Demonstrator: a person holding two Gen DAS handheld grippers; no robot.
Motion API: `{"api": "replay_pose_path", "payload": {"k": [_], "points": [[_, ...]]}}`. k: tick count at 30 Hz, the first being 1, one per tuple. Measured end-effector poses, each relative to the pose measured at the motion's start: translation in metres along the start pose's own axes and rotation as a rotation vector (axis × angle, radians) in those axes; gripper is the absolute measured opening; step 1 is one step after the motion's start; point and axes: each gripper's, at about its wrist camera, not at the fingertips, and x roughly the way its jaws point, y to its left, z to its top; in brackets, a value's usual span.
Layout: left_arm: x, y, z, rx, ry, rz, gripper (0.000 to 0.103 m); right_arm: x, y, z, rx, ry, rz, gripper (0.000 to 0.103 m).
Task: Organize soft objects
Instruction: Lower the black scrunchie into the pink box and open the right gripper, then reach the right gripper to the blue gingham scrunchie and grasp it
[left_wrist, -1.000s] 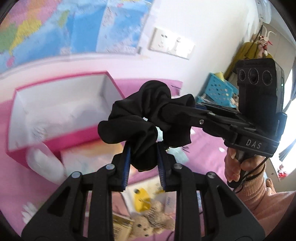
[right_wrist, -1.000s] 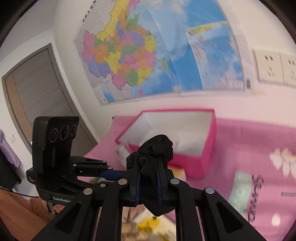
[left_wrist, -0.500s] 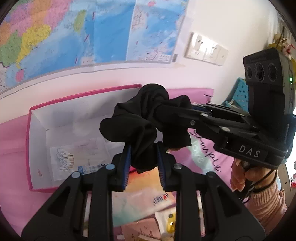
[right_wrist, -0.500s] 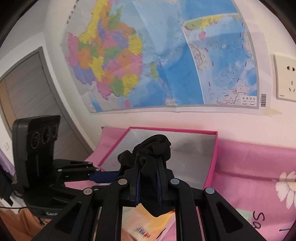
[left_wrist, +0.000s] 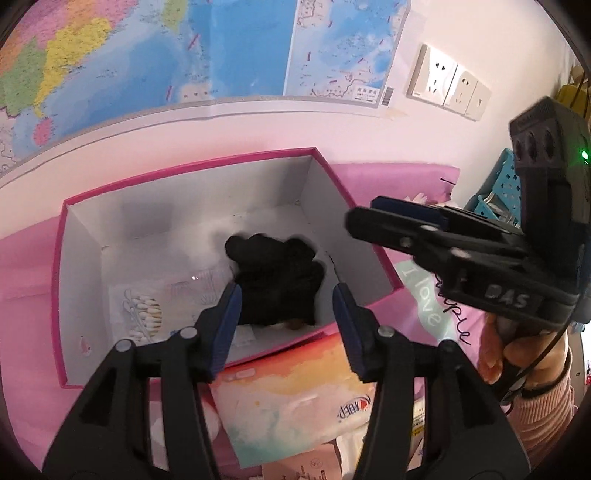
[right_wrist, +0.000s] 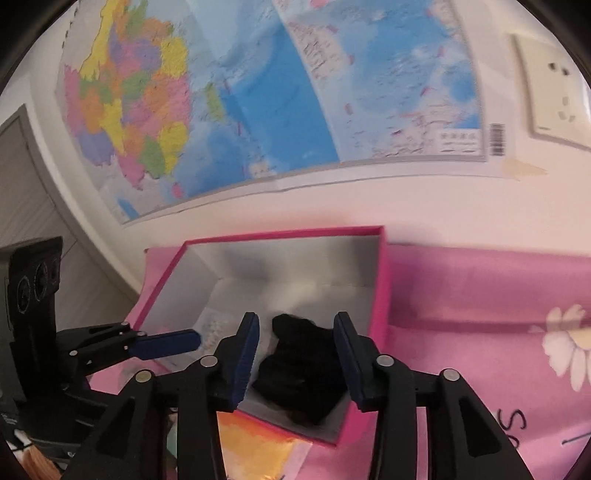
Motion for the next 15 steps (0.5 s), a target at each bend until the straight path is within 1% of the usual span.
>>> {"api": "replay_pose_path", "payload": {"k": [3, 8, 12, 14, 15], "points": [[-0.01, 0.002, -0.006, 0.006, -0.029, 0.005, 0.053, -0.015, 0.005, -0.005, -0.017, -0.018, 0.022, 0.045], [-0.035, 0.0, -0.022, 0.019, -0.078, -0.038, 0.053, -0.037, 0.021, -0.017, -0.067, -0.02, 0.056, 0.05], [-0.062, -0.003, -0.04, 0.038, -0.127, -0.075, 0.053, -0.064, 0.028, -0.027, -0.073, -0.048, 0.12, 0.052], [-0.073, -0.006, -0.05, 0.047, -0.141, -0.092, 0.053, -0.077, 0.032, -0.032, -0.072, -0.065, 0.147, 0.056], [-0.078, -0.006, -0.054, 0.048, -0.145, -0.098, 0.053, -0.084, 0.033, -0.036, -0.067, -0.072, 0.163, 0.057]]}}
